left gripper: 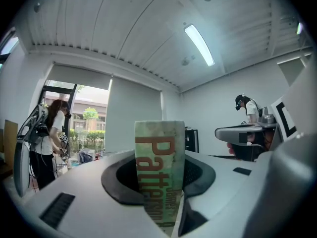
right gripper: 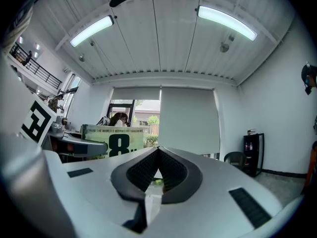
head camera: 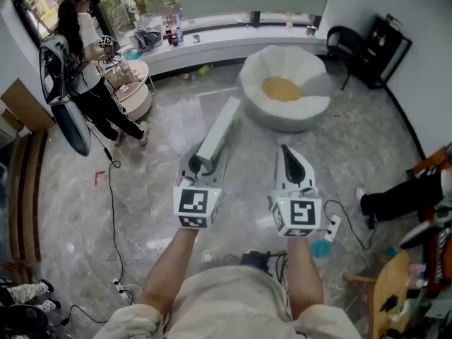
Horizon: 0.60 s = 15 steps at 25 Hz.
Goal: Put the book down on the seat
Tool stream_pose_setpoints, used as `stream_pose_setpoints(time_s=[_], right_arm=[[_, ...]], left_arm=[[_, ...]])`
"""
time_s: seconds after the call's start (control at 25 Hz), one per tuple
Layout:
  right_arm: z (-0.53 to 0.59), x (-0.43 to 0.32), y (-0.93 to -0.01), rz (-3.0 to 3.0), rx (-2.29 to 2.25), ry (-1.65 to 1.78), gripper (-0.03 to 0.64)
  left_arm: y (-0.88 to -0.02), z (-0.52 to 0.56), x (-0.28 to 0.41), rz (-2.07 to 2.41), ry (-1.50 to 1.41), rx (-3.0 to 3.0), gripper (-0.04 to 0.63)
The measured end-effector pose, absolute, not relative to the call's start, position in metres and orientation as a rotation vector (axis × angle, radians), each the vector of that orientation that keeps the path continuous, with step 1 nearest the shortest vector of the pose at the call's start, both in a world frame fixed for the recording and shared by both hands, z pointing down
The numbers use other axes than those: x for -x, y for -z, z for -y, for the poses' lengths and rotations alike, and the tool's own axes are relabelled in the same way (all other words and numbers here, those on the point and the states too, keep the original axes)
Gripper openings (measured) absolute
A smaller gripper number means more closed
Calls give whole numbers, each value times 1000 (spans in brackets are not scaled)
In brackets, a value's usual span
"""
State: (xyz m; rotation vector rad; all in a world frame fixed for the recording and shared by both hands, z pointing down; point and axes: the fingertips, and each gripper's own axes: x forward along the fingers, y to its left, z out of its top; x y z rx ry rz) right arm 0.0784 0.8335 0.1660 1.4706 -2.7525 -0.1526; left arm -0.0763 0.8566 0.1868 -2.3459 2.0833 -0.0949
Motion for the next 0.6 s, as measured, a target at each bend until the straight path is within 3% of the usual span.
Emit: stream_pose_setpoints(time_s=[0.6], right_arm=[[-797,-180,-174,2753,-1531,129,-2]], left_arm=[[-189,-813,-16,-2080,59,2363,164]])
